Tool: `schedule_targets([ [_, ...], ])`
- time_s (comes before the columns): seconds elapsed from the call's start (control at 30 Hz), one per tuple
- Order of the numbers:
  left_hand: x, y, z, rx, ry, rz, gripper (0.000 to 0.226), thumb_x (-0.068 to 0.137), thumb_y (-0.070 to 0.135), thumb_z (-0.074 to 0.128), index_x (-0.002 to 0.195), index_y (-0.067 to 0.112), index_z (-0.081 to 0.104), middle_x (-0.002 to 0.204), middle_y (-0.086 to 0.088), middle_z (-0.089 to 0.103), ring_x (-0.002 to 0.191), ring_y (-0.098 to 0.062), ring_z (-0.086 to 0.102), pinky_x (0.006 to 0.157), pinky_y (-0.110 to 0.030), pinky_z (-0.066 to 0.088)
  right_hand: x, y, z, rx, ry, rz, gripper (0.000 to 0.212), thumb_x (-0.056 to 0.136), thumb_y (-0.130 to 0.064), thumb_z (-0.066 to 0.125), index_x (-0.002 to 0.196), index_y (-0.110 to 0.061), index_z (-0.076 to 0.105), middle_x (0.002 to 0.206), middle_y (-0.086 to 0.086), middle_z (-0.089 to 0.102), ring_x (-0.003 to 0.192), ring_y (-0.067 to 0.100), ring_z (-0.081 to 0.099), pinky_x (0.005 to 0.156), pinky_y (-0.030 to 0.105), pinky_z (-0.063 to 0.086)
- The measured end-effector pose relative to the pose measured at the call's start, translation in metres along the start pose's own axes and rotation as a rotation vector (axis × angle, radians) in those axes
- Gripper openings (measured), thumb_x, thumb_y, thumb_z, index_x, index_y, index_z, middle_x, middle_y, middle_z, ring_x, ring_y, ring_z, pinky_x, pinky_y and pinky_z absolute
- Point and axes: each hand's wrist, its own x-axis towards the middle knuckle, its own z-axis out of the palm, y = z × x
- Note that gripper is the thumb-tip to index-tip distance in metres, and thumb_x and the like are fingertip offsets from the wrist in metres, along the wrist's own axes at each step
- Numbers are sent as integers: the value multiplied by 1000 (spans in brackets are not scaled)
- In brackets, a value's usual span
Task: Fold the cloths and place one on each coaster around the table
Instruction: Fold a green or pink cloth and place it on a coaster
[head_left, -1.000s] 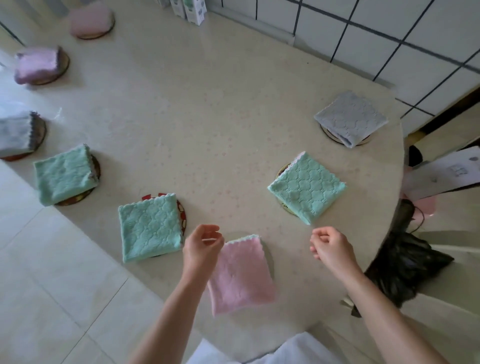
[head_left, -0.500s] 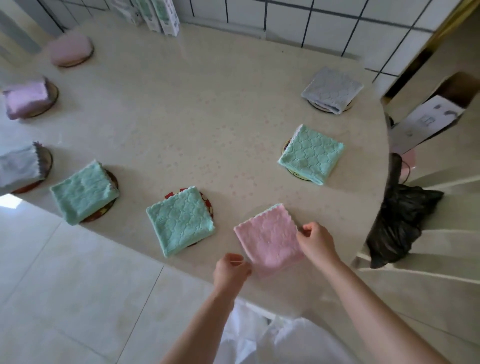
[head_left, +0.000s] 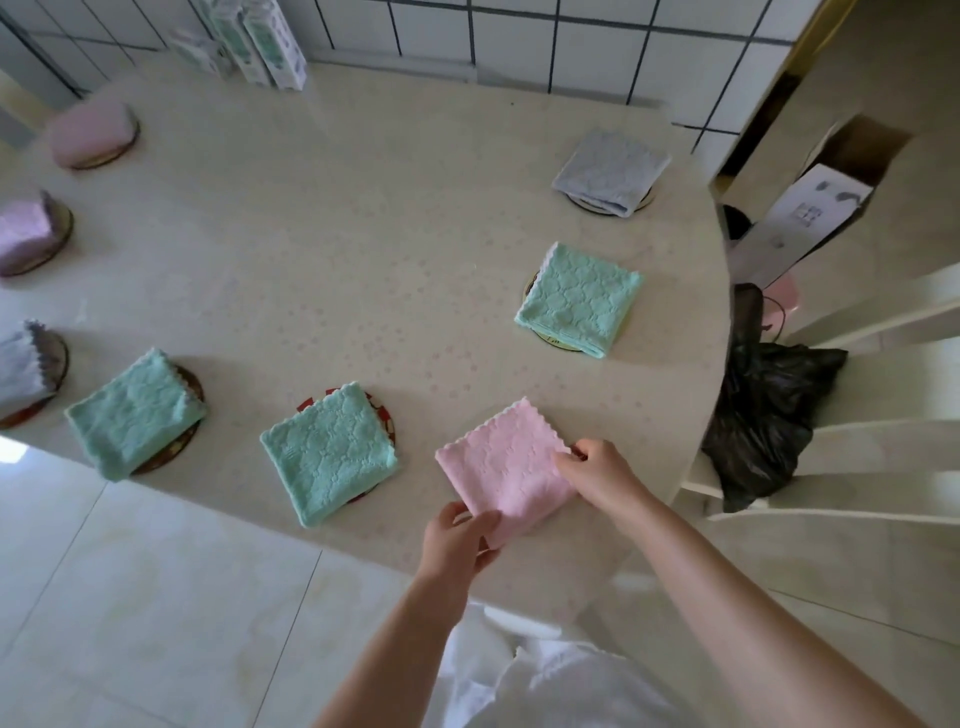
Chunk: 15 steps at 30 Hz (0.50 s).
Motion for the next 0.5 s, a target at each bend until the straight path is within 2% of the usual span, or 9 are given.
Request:
schedule_targets([
  [0.2, 10, 28, -8, 235, -27, 227, 24, 82, -4, 56, 100, 12, 61, 90, -8, 72, 82, -23, 64, 80, -41, 53, -17, 16, 10, 206, 77, -20, 26, 86, -23, 53, 64, -17, 40, 57, -3, 42, 55, 15, 41, 54, 30, 37],
  [0.27, 18, 40, -9, 326, -61, 260, 28, 83, -4, 54, 102, 16, 60, 92, -4, 72, 84, -21, 66, 81, -41, 54, -19, 23, 19, 221, 98, 24, 25, 86, -21, 53, 64, -16, 42, 59, -1, 43, 58, 16, 45, 58, 39, 50],
  [0.33, 28, 50, -12, 416, -85, 262, 30, 83, -4, 55, 107, 15, 59, 95, -4, 70, 87, -22, 66, 83, -42, 54, -20, 28, 30, 259, 102, 78, 19, 84, -15, 53, 65, -16, 49, 62, 1, 51, 62, 21, 54, 65, 48, 57],
  [0.43, 44, 56, -22, 532, -88, 244, 27, 82, 0, 60, 105, 13, 61, 95, -3, 69, 89, -24, 66, 85, -44, 55, -26, 28, 46, 342, 124, 150, 17, 86, -10, 56, 72, -20, 57, 72, 2, 60, 66, 21, 61, 63, 40, 59],
  [0.5, 51, 57, -31, 602, -90, 249, 25, 79, 8, 67, 103, 14, 65, 91, -1, 71, 86, -21, 68, 82, -44, 57, -31, 29, 56, 397, 169, 177, 4, 87, -13, 60, 83, -13, 61, 77, 5, 63, 64, 19, 61, 59, 35, 56],
])
